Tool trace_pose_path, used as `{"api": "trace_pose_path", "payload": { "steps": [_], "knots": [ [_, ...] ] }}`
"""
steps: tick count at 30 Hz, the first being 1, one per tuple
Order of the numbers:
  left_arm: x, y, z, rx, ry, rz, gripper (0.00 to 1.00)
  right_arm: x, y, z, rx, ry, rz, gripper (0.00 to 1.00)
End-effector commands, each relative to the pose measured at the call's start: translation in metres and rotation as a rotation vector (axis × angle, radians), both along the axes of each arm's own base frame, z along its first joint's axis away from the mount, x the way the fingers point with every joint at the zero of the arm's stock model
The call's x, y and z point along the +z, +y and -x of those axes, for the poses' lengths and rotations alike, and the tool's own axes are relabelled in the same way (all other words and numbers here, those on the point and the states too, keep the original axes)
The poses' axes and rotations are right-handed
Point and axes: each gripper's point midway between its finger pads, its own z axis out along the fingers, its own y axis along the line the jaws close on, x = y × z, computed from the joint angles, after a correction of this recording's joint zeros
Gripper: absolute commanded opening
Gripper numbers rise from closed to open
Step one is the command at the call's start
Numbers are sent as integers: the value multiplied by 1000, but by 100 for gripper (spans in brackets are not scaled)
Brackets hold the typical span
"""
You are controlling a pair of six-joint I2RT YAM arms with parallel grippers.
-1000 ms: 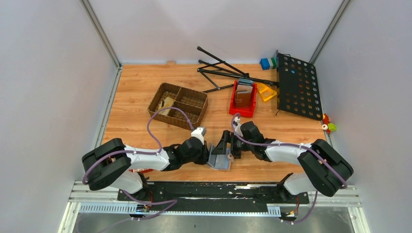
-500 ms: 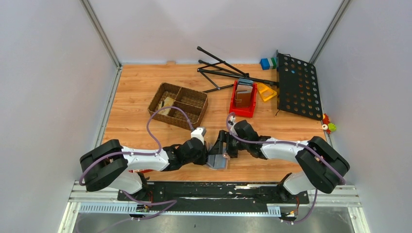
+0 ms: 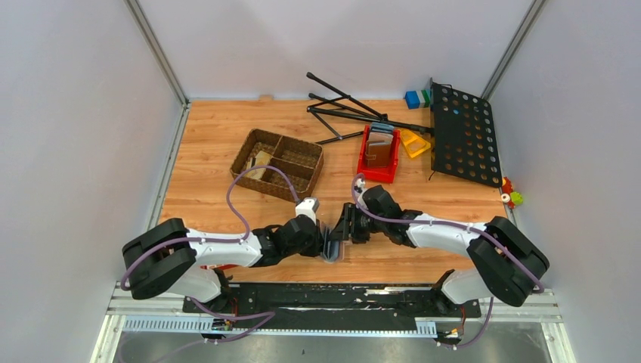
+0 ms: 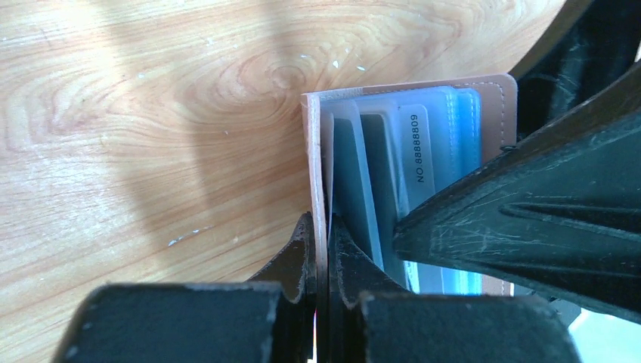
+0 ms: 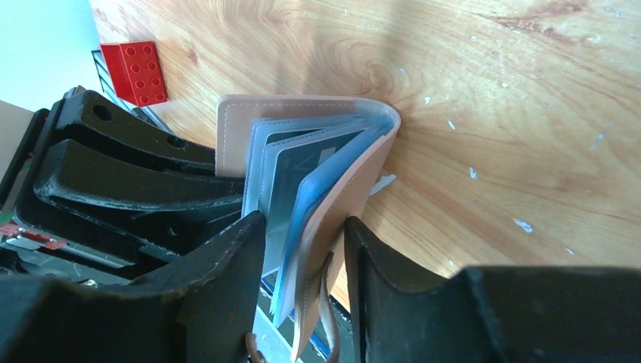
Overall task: Take the credit cards out of the card holder
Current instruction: Remove the credit card from the card holder.
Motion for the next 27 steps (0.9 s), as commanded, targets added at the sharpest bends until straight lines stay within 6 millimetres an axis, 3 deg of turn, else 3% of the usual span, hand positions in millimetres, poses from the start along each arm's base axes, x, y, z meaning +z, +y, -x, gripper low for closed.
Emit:
{"api": "trace_pose_path", "payload": {
  "steps": [1,13,18,24,27],
  "knots": [
    [20,-1,-11,45,-61,45,0,-1,-9,-1,-12,-30,51,39],
    [26,7,-9,66,-61,85,4,-8,-12,3,-3,-20,55,4],
    [35,10,-8,66,-78,117,28,-5,-12,3,4,-28,57,1],
    [54,26,-13,85,-142,89,72,3,-15,1,6,-49,75,1],
    [63,22,-12,55,-160,100,79,7,-14,1,13,-55,73,1]
  ]
}}
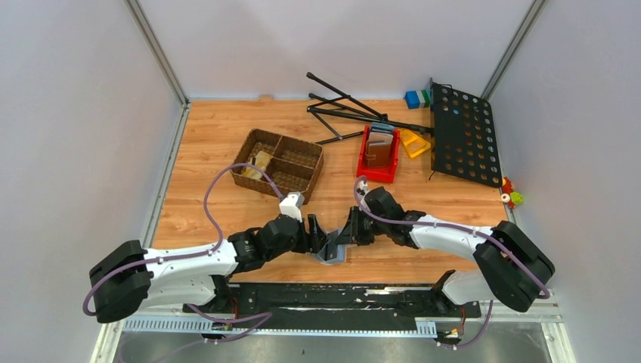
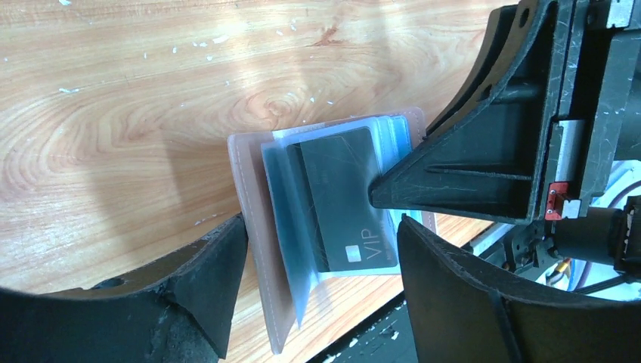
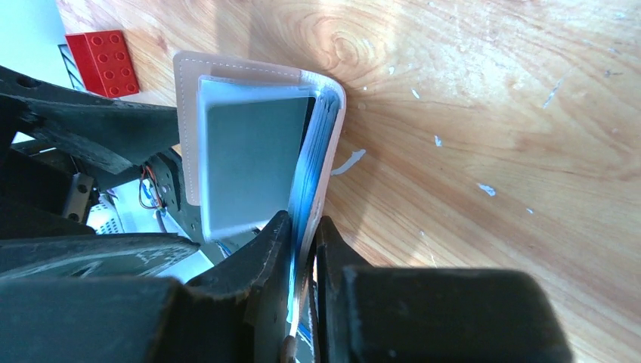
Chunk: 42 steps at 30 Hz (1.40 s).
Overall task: Take the credit cards out of the card holder
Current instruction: Remove the credit card from the card holder.
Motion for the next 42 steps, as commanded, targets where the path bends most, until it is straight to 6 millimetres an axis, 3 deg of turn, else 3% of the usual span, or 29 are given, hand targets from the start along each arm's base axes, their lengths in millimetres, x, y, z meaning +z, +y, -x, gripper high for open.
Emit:
{"api": "trace_pose_path", "payload": {
  "steps": [1,5,10,18,24,27,33,37,42],
  "knots": [
    [17,-2,-7,-14,-56,-10,79,12,0,-7,12,-58,16,1],
    [16,-5,-8,-47,-55,-75,79,15,1,-8,16,-63,15,1],
    [-1,1,-10,-59,20,-112,75,17,1,-7,30,-70,18,1],
    [-10,2,-8,-101,110,110,43,12,1,-3,38,-51,-34,0],
    [-15,5,1,-119,131,141,36,4,2,-4,23,-31,-99,2],
    [-15,4,3,-122,138,168,28,-1,-1,-5,13,-32,-86,6],
    [-7,8,1,-102,114,192,5,-7,-13,-8,1,-64,-8,25],
    [-4,11,-1,-92,107,189,0,-3,-31,-13,-13,-121,100,32],
    [12,4,1,-111,113,239,0,28,-51,-23,-31,-242,182,34]
  ]
}}
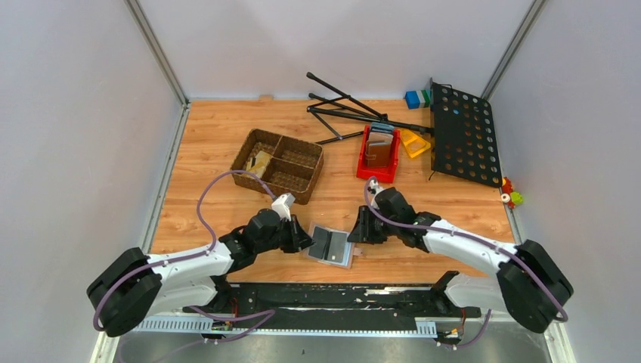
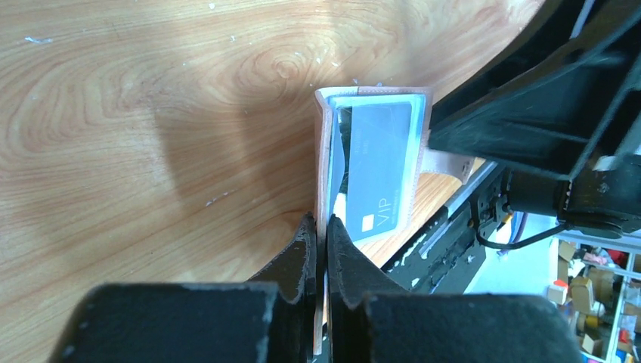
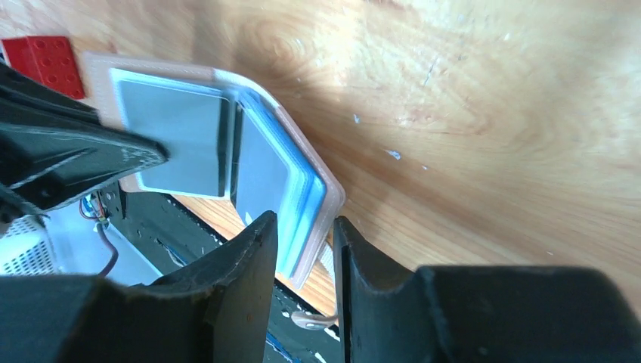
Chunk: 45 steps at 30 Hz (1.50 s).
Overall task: Take the credit cards out of the card holder
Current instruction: Remove the credit card from the card holder.
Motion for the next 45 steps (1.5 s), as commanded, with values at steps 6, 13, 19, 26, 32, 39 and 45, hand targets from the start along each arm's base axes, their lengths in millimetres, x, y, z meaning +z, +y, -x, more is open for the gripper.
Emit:
{"api": "trace_pose_path", "payload": {
  "steps": [6,13,19,26,32,39,45],
  "knots": [
    [43,-10,-9,0,-48,80,0,76,15,-7,79,-194,-165,33],
    [70,-18,-7,-3,-31,210,0,100,46,9,175,-142,-408,33],
    [100,-19,-8,24,-6,393,0,108,52,15,175,-101,-479,35],
    [139,-28,-1,-30,2,568,0,107,51,20,155,-61,-523,38],
    [163,-31,9,-86,12,690,0,116,51,24,135,-60,-592,42],
    [176,-29,15,-107,16,748,0,130,49,23,113,-93,-653,47],
    [178,-30,19,-127,36,764,0,151,46,24,113,-161,-718,41]
  ]
}}
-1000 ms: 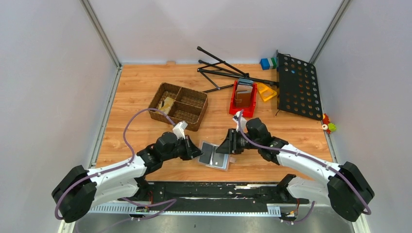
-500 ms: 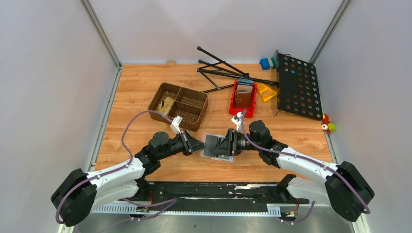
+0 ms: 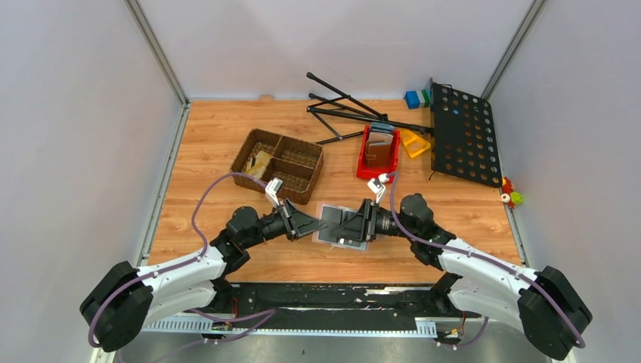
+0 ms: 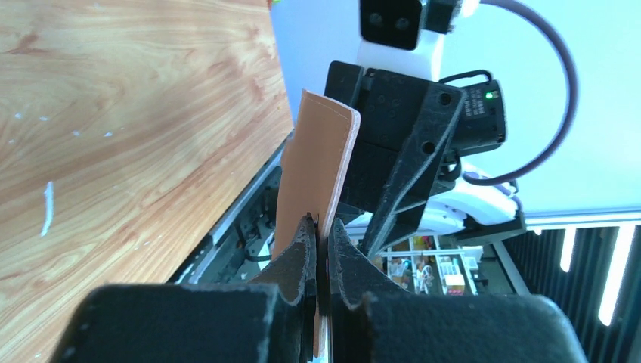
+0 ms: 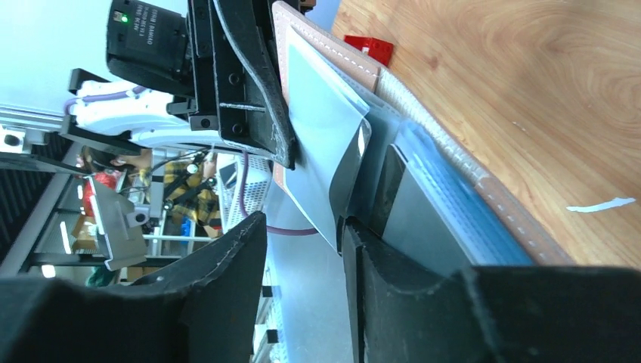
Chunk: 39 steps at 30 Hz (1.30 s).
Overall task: Take the credit cards out of the card holder
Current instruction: Remove the credit card from the card holder.
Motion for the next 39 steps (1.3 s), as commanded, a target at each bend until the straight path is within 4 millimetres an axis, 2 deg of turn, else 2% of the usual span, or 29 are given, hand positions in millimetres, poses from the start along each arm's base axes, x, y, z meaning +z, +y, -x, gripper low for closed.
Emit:
{"api": "trace_pose_path", "payload": {
  "steps": [1,5,8,13,20,26,30,32,34,39],
  "knots": [
    [53,-2,15,-80,-88,181,0,20,-2,-3,-32,-60,-88,37],
    [56,0,16,-81,-79,208,0,44,-4,3,-23,-115,-191,24],
    [59,1,18,-86,-78,228,0,61,-8,8,-16,-161,-252,24],
    [56,1,19,-88,-75,224,0,74,-10,10,-16,-196,-290,26],
    [53,-2,20,-108,-77,218,8,75,-7,8,-13,-178,-300,24],
    [49,-5,22,-126,-73,211,5,76,-2,6,-4,-159,-313,24],
    [48,-4,22,-119,-71,226,6,72,0,4,-10,-145,-302,14],
    [48,-1,20,-98,-73,233,13,66,-1,2,-28,-132,-282,13],
    [44,-2,18,-93,-77,214,18,59,-3,0,-47,-122,-255,12],
    [27,-1,13,-75,-54,164,18,54,-7,4,-50,-129,-236,12]
  ]
}}
